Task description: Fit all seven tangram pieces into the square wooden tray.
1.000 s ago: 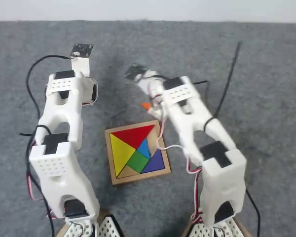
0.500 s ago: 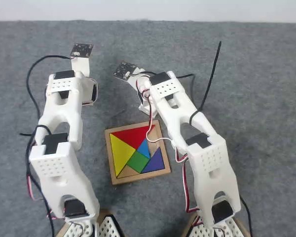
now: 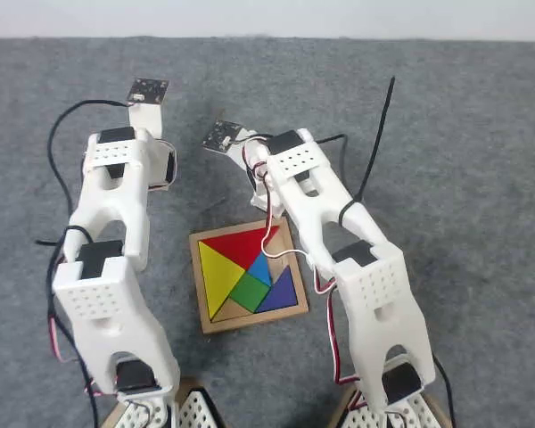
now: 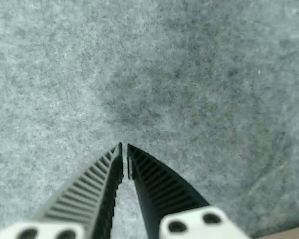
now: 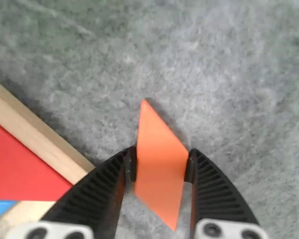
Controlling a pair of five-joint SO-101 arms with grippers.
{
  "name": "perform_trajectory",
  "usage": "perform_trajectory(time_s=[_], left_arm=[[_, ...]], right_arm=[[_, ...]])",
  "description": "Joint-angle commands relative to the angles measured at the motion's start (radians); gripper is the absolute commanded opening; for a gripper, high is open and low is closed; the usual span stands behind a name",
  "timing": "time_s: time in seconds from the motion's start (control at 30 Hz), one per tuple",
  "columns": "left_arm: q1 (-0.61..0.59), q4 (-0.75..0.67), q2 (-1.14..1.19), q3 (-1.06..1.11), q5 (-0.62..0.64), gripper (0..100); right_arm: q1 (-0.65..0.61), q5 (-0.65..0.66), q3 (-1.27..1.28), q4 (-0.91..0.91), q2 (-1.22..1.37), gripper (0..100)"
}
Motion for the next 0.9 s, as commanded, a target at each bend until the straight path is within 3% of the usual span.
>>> perform_trajectory(time_s=[0.0, 0.23, 0.63, 0.77, 0.87], left_arm=[[-0.008, -0.014, -0.023, -0.008, -0.012, 1], [-0.008, -0.014, -0.023, -0.008, -0.012, 1], [0.018, -0.015, -0.052, 0.027, -0.049, 1], [0.046, -0.163, -0.204, 0.231, -0.057, 1], [0.074, -0.361, -0.425, 0.504, -0.091, 1]], right_arm=[[0.021, -0.006, -0.078, 0.047, -0.031, 0.3], [0.03, -0.092, -0.137, 0.179, -0.159, 0.7], [0.024, -0.374, -0.133, 0.286, -0.587, 0.8], [0.001, -0.436, -0.06, 0.303, -0.773, 0.8], [-0.024, -0.489, 0.107, 0.232, -0.944, 0.8]])
